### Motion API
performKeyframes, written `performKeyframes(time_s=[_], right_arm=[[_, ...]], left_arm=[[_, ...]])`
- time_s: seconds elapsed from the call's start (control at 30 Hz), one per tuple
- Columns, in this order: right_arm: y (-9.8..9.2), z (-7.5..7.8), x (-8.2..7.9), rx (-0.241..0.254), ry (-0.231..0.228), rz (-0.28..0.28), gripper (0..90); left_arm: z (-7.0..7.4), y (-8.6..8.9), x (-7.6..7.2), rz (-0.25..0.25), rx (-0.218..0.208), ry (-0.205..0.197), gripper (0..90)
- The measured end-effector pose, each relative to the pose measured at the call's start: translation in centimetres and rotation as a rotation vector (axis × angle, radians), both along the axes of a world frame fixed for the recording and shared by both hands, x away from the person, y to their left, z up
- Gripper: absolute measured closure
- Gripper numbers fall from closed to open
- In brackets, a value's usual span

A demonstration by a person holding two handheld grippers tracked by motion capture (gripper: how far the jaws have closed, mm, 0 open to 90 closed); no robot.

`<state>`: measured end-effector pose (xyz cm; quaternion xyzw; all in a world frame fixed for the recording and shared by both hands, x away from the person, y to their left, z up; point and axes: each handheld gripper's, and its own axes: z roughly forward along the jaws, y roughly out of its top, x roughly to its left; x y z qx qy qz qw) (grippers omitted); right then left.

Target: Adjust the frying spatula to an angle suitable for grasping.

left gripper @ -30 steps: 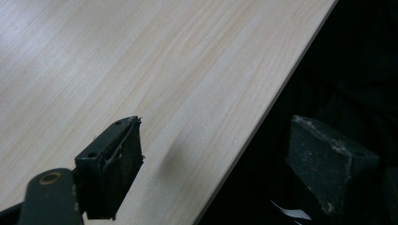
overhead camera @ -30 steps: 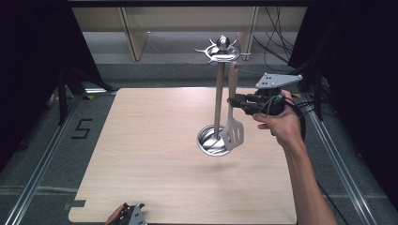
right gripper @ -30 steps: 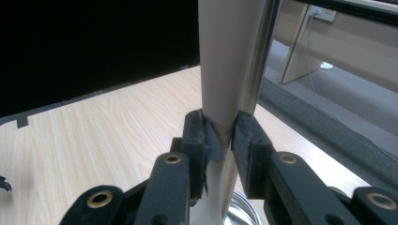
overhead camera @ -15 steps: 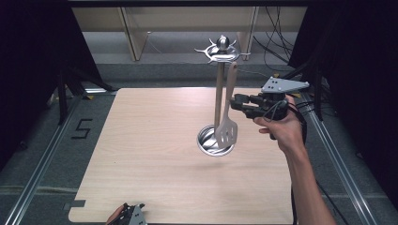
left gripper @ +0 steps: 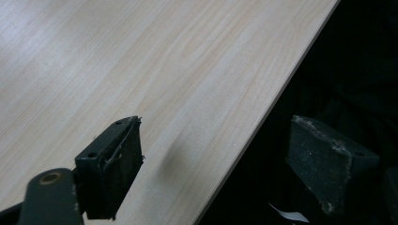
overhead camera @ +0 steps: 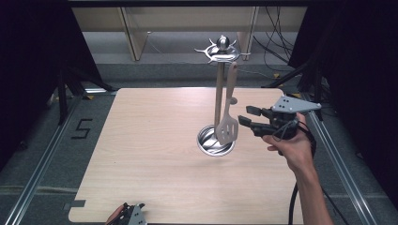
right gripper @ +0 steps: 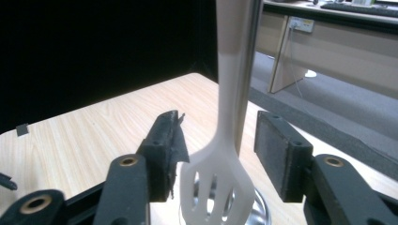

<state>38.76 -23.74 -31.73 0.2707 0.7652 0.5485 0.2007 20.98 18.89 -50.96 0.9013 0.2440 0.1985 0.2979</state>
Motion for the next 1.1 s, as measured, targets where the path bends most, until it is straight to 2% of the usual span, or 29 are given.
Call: performKeyframes(time_s=[0.1,0.17,0.2,0.27,0.3,0.33,0.4,0.5,0.57,0.6,0.63,0.67,0.7,0.73,0.77,0.9,0.93,1.0,1.07,1.1], right_arm=[[-0.9,-0.8,-0.7,0.014,0.004,-0.004,50.5],[-1.5,-1.4,-1.1,-0.011,0.030,-0.025,49.2],[-1.6,-1.6,-1.1,-0.008,0.036,-0.034,49.2],[-2.0,-2.0,-1.2,-0.015,0.029,-0.034,48.7],[-2.1,-2.2,-1.4,-0.017,0.047,-0.044,48.4],[-2.2,-2.4,-1.4,-0.029,0.043,-0.043,47.8],[-2.3,-2.8,-1.6,-0.034,0.063,-0.046,47.6],[-2.3,-3.5,-1.6,-0.056,0.054,-0.048,46.4],[-2.1,-3.7,-1.9,-0.068,0.075,-0.048,44.7],[-2.1,-3.8,-1.9,-0.088,0.065,-0.044,44.0],[-2.0,-4.0,-2.0,-0.087,0.069,-0.051,43.6],[-2.0,-4.1,-2.0,-0.085,0.059,-0.038,43.5],[-1.9,-4.2,-2.2,-0.087,0.088,-0.046,43.5],[-2.0,-4.3,-2.1,-0.093,0.064,-0.042,43.3],[-1.9,-4.4,-2.3,-0.093,0.092,-0.048,43.0],[-1.9,-4.9,-2.5,-0.084,0.087,-0.054,42.6],[-2.0,-5.0,-2.6,-0.098,0.097,-0.044,42.6],[-1.9,-5.3,-2.7,-0.090,0.095,-0.043,42.5],[-1.8,-5.6,-2.9,-0.099,0.103,-0.043,41.7],[-1.8,-5.8,-2.9,-0.095,0.110,-0.045,41.0]], left_arm=[[0.0,0.0,-0.1,0.010,-0.008,0.000,17.7],[0.0,0.0,-0.1,0.010,-0.008,0.000,17.7],[0.0,0.0,-0.1,0.011,-0.011,0.000,17.7],[0.1,0.0,-0.1,0.014,-0.014,-0.006,17.7],[0.0,0.0,-0.1,0.009,-0.028,-0.010,17.7],[0.0,0.0,-0.1,0.011,-0.030,-0.006,17.7],[0.0,0.0,-0.1,0.010,-0.029,-0.008,17.7],[-0.1,0.0,-0.1,0.009,-0.028,-0.014,17.7],[-0.1,0.0,-0.1,0.008,-0.029,-0.011,17.8],[-0.1,0.0,-0.1,0.005,-0.042,-0.007,17.7],[-0.1,0.0,-0.1,0.007,-0.059,-0.005,17.7],[0.0,0.0,-0.1,0.005,-0.054,-0.006,17.7],[0.0,0.0,-0.1,0.004,-0.053,-0.008,17.7],[0.0,0.0,-0.1,0.005,-0.056,-0.006,17.7],[0.0,0.0,-0.1,0.005,-0.057,-0.005,17.7],[0.2,0.0,0.0,0.003,-0.041,-0.005,17.7],[0.1,-0.1,0.0,0.002,-0.056,-0.009,17.7],[0.2,-0.2,-0.1,0.004,-0.055,-0.009,17.7],[0.2,-0.2,-0.1,-0.002,-0.049,-0.007,17.7],[0.2,-0.3,0.0,0.002,-0.028,-0.001,17.7]])
